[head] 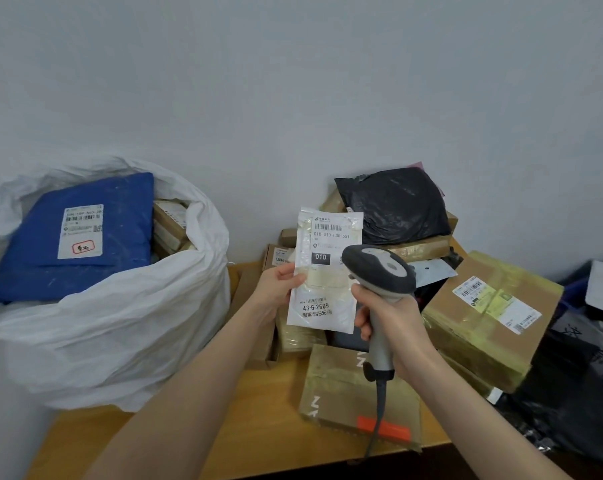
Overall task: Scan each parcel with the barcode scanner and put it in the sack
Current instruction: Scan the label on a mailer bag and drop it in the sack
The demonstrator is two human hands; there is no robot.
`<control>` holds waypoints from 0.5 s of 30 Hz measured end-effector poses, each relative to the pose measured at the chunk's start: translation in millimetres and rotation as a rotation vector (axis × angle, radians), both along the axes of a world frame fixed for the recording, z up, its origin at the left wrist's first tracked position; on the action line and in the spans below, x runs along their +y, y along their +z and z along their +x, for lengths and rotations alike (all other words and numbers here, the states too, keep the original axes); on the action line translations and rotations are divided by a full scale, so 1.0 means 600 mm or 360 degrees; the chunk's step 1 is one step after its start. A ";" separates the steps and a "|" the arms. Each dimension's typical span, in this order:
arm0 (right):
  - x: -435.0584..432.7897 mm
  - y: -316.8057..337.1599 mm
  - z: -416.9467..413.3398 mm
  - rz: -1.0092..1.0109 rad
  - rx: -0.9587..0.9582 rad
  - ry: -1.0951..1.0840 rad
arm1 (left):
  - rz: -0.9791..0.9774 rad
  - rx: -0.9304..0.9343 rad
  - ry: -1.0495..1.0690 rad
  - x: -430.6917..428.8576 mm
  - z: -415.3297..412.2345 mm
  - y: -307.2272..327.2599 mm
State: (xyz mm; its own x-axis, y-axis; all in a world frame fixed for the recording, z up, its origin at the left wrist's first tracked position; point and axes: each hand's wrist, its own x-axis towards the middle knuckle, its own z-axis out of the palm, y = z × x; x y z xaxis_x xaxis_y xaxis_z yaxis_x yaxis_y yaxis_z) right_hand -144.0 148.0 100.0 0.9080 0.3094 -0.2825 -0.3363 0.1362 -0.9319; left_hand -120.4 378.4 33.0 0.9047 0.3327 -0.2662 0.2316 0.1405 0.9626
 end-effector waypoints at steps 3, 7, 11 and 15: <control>0.003 0.003 0.002 -0.0007 -0.0020 -0.0031 | 0.0018 0.0002 -0.0003 -0.004 -0.002 -0.001; 0.008 0.006 0.003 -0.0045 -0.0031 -0.0070 | 0.0043 0.0021 0.0018 -0.008 -0.003 -0.004; 0.008 0.008 0.004 -0.0050 0.0001 -0.0074 | 0.0071 0.0038 0.0032 -0.010 -0.004 -0.008; 0.006 0.008 0.003 -0.0078 -0.0019 -0.0059 | 0.0089 0.0042 0.0030 -0.010 -0.004 -0.010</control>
